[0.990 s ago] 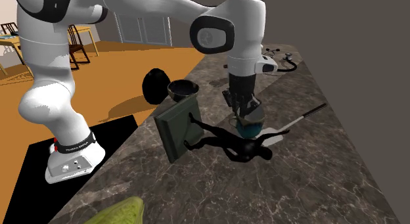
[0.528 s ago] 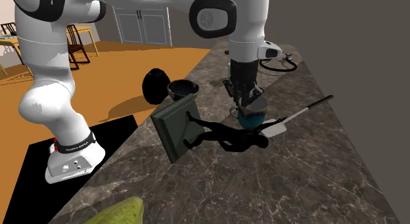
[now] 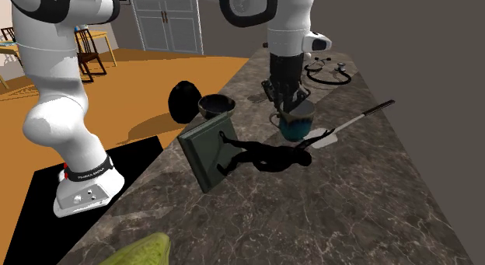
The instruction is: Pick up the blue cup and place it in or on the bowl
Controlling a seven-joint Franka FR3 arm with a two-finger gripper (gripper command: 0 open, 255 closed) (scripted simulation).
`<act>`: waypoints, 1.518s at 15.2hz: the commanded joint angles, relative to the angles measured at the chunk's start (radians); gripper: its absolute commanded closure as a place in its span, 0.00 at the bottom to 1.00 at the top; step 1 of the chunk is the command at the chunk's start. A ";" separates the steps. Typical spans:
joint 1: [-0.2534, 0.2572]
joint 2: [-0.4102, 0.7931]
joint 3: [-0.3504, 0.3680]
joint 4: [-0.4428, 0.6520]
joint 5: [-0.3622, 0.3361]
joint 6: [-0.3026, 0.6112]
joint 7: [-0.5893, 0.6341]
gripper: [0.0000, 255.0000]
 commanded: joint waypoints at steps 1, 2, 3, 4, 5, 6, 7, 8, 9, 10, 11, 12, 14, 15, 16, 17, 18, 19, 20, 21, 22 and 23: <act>0.041 -0.059 0.006 -0.067 -0.034 0.020 0.045 1.00; 0.062 -0.088 0.011 -0.100 -0.051 0.030 0.072 1.00; 0.081 -0.116 0.018 -0.131 -0.068 0.039 0.099 1.00; 0.100 -0.143 0.026 -0.160 -0.084 0.047 0.127 1.00; 0.117 -0.168 0.034 -0.188 -0.100 0.054 0.155 1.00; 0.133 -0.193 0.044 -0.215 -0.115 0.060 0.183 1.00; 0.148 -0.217 0.054 -0.240 -0.129 0.066 0.212 1.00; 0.162 -0.239 0.065 -0.263 -0.142 0.071 0.240 1.00; 0.176 -0.261 0.077 -0.285 -0.154 0.075 0.269 1.00; 0.188 -0.281 0.090 -0.306 -0.165 0.078 0.297 1.00; 0.201 -0.300 0.102 -0.325 -0.176 0.081 0.325 1.00; 0.213 -0.318 0.116 -0.343 -0.185 0.084 0.353 1.00; 0.235 -0.350 0.144 -0.376 -0.201 0.087 0.409 1.00; 0.245 -0.365 0.158 -0.390 -0.208 0.088 0.436 1.00; 0.256 -0.378 0.172 -0.404 -0.213 0.089 0.463 1.00; 0.266 -0.390 0.187 -0.416 -0.218 0.090 0.490 1.00; 0.276 -0.401 0.202 -0.427 -0.222 0.090 0.517 1.00; 0.287 -0.411 0.217 -0.436 -0.226 0.090 0.543 1.00; 0.296 -0.420 0.232 -0.445 -0.228 0.090 0.569 1.00; 0.306 -0.428 0.247 -0.452 -0.230 0.090 0.595 1.00; 0.316 -0.434 0.262 -0.459 -0.232 0.089 0.621 1.00; 0.327 -0.440 0.277 -0.464 -0.233 0.088 0.646 1.00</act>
